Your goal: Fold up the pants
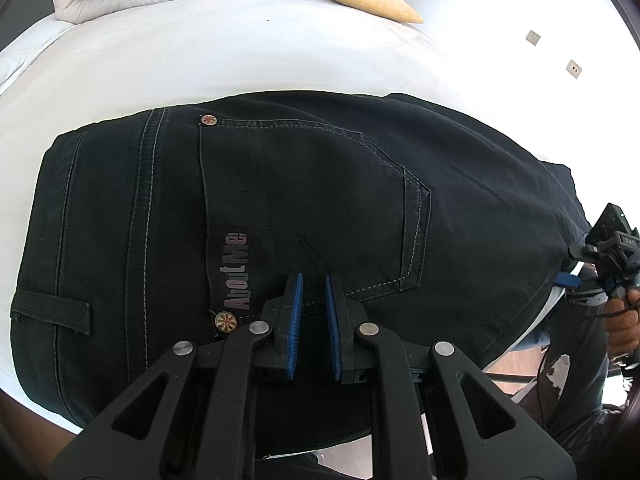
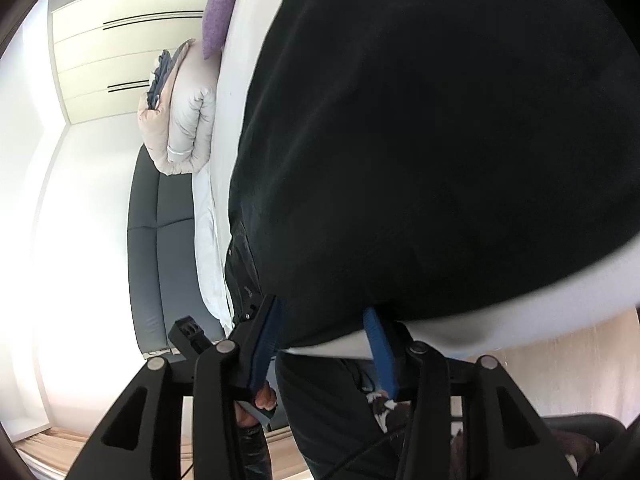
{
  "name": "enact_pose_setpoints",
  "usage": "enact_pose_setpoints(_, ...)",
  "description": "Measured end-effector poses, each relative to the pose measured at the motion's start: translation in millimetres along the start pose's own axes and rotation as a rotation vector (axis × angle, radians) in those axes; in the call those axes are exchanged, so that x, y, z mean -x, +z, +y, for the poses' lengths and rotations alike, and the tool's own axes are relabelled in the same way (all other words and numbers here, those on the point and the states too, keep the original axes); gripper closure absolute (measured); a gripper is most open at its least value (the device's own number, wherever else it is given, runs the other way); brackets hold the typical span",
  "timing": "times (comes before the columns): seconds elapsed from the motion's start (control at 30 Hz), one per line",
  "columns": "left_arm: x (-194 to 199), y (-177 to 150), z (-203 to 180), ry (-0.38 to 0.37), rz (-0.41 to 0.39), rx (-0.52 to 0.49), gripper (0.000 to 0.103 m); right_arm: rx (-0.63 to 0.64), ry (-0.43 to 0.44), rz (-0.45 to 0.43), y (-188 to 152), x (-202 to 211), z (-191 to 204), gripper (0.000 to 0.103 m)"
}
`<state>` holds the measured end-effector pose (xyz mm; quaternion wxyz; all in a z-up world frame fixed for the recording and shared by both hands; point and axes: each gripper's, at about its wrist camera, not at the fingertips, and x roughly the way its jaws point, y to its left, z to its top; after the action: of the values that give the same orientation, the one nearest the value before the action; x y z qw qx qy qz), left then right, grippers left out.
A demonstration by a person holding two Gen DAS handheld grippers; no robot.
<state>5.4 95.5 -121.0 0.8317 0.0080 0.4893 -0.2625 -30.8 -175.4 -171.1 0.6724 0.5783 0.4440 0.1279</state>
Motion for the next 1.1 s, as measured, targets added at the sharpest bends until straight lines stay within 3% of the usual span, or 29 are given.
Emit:
enact_pose_setpoints(0.1, 0, 1, -1, 0.001, 0.004, -0.005, 0.092, 0.015, -0.007, 0.0, 1, -1, -1, 0.066)
enact_pose_setpoints(0.17, -1, 1, -1, 0.0, 0.006, -0.01, 0.092, 0.008, -0.024, -0.003, 0, 0, -7, 0.093)
enact_pose_setpoints(0.2, -1, 2, -2, 0.0, 0.007, -0.013, 0.092, 0.006, -0.024, -0.001, -1, 1, -10, 0.095)
enact_pose_setpoints(0.33, 1, 1, -3, 0.002, 0.009, -0.021, 0.092, 0.081, -0.068, -0.021, -11, 3, -4, 0.099)
enact_pose_setpoints(0.8, 11, 2, -3, 0.008, -0.014, 0.01, 0.092, 0.026, -0.099, -0.042, -28, 11, -27, 0.103)
enact_pose_setpoints(0.93, 24, 5, -11, 0.027, -0.04, -0.01, 0.092, 0.124, 0.026, -0.05, -27, 25, 6, 0.098)
enact_pose_setpoints(1.0, 36, 9, -16, 0.011, -0.083, -0.006, 0.092, 0.135, 0.018, -0.078, -24, 36, 16, 0.059)
enact_pose_setpoints(1.03, 39, 11, -18, 0.004, -0.095, -0.002, 0.092, 0.121, 0.02, -0.116, -22, 42, 16, 0.028)
enact_pose_setpoints(1.1, 47, 18, -23, -0.023, -0.128, 0.01, 0.092, 0.113, 0.021, -0.185, -17, 54, 15, 0.026)
